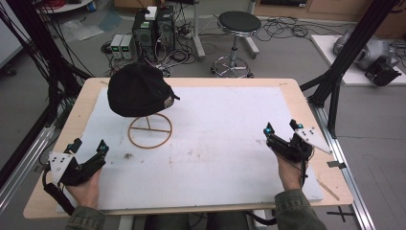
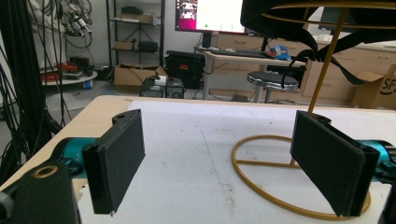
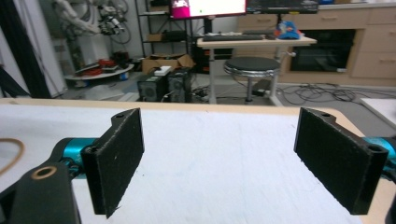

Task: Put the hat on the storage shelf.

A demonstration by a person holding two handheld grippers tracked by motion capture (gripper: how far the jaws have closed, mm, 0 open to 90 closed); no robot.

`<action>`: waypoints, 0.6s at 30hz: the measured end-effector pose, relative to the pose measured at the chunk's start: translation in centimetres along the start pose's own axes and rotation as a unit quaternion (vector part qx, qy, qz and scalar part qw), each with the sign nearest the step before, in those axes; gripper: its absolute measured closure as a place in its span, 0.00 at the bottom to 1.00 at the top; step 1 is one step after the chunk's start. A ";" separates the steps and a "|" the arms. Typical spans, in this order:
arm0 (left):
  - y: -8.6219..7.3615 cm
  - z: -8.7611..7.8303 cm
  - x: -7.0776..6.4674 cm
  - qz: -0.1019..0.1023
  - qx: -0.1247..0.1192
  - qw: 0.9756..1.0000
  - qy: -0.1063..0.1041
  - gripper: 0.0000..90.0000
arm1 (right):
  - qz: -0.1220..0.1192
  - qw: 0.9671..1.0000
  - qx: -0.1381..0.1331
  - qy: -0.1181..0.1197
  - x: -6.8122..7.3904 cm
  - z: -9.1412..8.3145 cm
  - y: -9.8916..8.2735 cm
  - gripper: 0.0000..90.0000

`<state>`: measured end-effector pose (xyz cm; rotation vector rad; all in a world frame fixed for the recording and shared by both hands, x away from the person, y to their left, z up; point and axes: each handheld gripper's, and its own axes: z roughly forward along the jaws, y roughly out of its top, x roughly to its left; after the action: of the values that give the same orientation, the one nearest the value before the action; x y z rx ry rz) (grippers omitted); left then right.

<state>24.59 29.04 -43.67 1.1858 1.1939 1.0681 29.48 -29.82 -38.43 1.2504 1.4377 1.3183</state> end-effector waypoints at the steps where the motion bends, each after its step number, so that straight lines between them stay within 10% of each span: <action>1: 0.0 0.0 0.0 0.001 0.001 1.000 -0.001 0.20 | 0.003 1.000 0.002 -0.005 -0.2 -0.3 -0.8 0.17; 9: 0.0 0.0 -0.3 0.005 0.001 1.000 -0.005 0.20 | 0.052 0.998 0.023 -0.028 -2.4 -1.2 -3.3 0.16; 18: 0.0 -0.2 -0.3 0.010 0.004 1.000 -0.008 0.20 | 0.038 0.999 0.016 -0.032 -2.0 -1.2 -3.5 0.16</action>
<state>24.34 28.79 -43.70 1.2118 1.1772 1.0672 28.23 -31.86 -41.84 1.3687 1.3836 1.2993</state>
